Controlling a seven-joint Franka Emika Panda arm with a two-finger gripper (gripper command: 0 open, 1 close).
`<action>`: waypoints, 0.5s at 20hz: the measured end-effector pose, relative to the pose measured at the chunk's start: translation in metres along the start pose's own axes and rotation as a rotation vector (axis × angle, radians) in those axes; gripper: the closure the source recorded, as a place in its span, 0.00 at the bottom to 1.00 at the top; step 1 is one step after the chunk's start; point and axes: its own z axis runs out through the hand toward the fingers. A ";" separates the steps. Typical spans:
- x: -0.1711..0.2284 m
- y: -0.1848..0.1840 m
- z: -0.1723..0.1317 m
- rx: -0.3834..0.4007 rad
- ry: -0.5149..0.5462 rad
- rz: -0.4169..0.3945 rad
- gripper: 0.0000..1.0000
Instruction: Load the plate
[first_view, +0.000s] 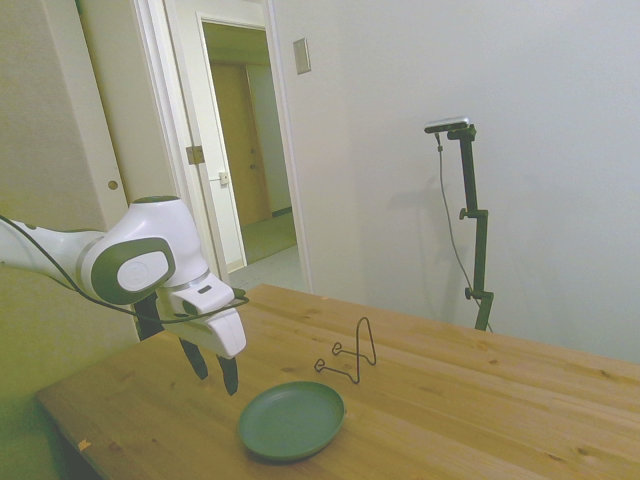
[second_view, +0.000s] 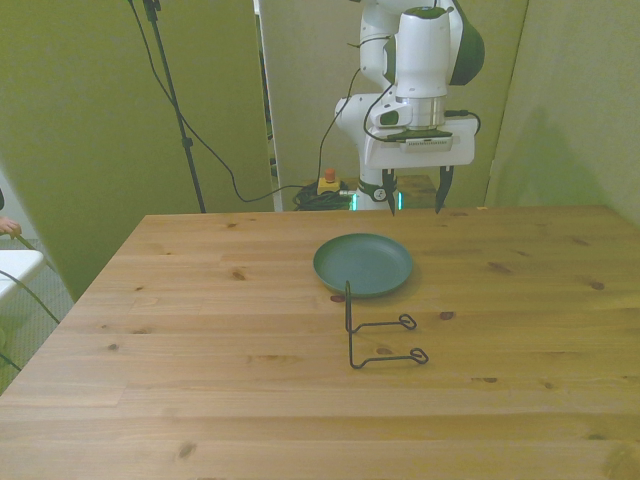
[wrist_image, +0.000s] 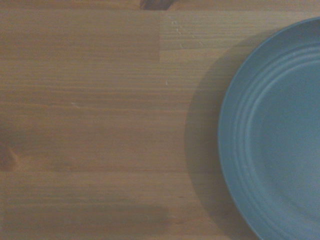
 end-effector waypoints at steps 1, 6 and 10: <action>0.000 0.000 0.000 0.000 0.000 0.000 0.00; 0.010 0.006 -0.006 0.015 0.004 0.026 0.00; 0.039 0.023 -0.023 0.016 0.009 0.091 0.00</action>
